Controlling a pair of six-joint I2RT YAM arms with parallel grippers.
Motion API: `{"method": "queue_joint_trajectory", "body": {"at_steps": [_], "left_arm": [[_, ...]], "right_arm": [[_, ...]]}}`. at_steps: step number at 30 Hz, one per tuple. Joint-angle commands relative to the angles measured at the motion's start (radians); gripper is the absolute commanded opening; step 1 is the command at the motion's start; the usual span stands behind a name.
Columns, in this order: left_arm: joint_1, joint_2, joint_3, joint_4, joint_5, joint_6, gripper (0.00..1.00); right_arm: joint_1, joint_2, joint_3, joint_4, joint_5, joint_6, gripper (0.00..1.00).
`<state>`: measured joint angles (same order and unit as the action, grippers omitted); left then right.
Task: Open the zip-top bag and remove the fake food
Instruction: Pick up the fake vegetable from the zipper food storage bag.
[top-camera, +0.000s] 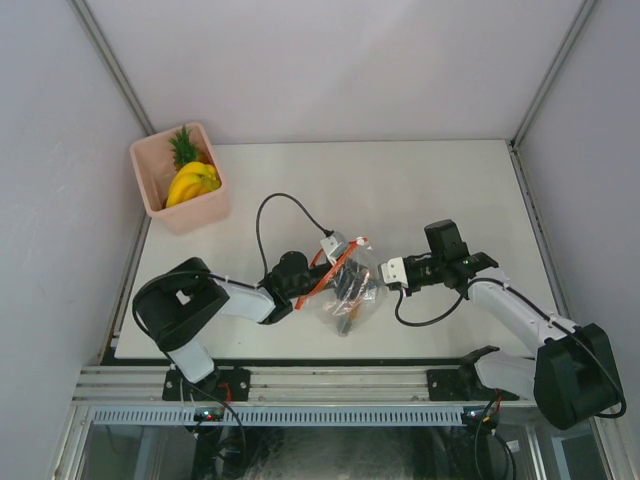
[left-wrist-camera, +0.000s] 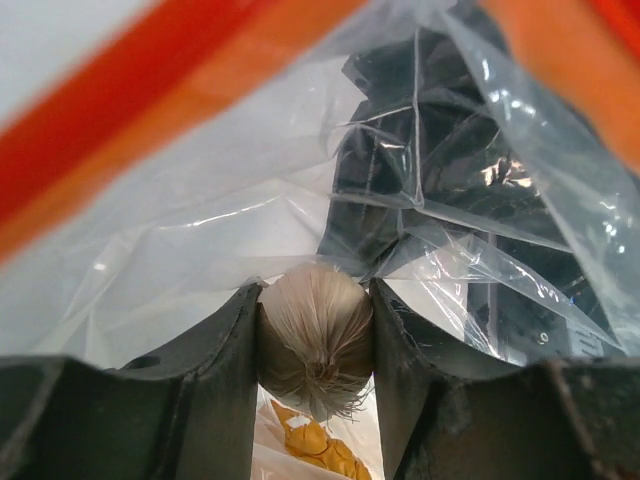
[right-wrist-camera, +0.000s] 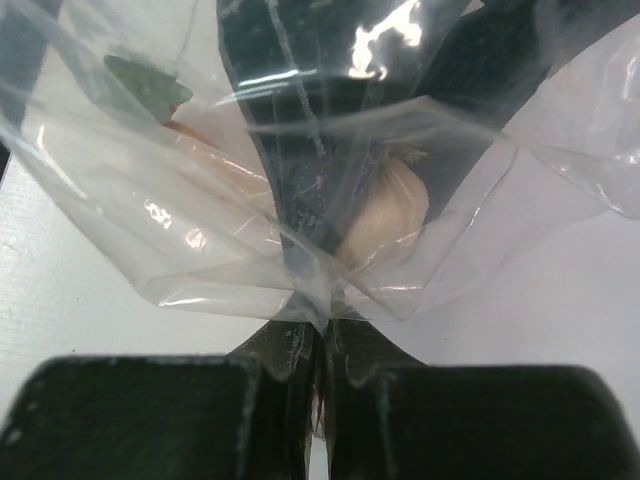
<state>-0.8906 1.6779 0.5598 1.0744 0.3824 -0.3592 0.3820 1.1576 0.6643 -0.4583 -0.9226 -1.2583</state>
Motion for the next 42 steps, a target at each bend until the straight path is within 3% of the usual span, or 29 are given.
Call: {"method": "queue_joint_trajectory", "body": {"at_steps": [1,8,18,34,42], "left_arm": [[0.04,0.015,0.018,0.159,0.042,-0.101,0.26],[0.098,-0.012,-0.046,0.206,0.062,-0.135,0.18],[0.173,-0.147,-0.138,0.07,0.06,-0.085,0.16],[0.289,-0.527,-0.04,-0.719,-0.129,0.08,0.15],[0.415,-0.638,-0.011,-0.798,-0.117,0.011,0.14]], "right_arm": [[0.009,-0.01,0.002,0.03,-0.01,-0.014,0.0],[-0.01,-0.019,0.002,0.033,0.009,-0.011,0.0],[-0.108,-0.047,0.002,0.032,0.021,-0.005,0.0],[-0.156,-0.066,0.002,0.03,0.021,-0.002,0.0],[-0.165,-0.075,0.003,0.032,0.015,0.003,0.0]]}}
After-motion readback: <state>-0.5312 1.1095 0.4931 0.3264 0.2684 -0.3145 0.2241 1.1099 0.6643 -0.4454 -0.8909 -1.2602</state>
